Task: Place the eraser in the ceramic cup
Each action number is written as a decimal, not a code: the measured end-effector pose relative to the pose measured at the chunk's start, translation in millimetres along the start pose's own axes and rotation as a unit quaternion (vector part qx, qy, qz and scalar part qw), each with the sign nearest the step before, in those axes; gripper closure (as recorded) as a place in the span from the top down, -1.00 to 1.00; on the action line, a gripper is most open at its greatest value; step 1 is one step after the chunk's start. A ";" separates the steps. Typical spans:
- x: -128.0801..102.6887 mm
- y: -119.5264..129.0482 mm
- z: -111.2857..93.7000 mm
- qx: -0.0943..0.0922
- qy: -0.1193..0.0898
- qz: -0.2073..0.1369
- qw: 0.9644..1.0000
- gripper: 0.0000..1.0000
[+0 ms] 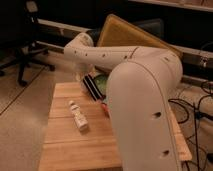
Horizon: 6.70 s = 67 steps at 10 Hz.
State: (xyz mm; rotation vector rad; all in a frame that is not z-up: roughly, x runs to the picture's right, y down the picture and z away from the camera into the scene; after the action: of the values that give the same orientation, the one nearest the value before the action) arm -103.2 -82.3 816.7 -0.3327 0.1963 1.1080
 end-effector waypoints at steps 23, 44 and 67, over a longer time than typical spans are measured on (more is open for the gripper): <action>-203.3 99.3 -100.1 -0.120 -0.331 -0.189 0.917 -1.00; -143.9 23.7 -26.8 -0.065 -0.280 -0.027 0.957 -1.00; -117.4 46.4 15.2 -0.124 -0.274 -0.050 0.952 0.60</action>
State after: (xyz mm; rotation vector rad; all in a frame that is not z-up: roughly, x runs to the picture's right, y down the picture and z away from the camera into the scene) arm -196.3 -156.9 860.6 -0.2436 -0.4515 1.0864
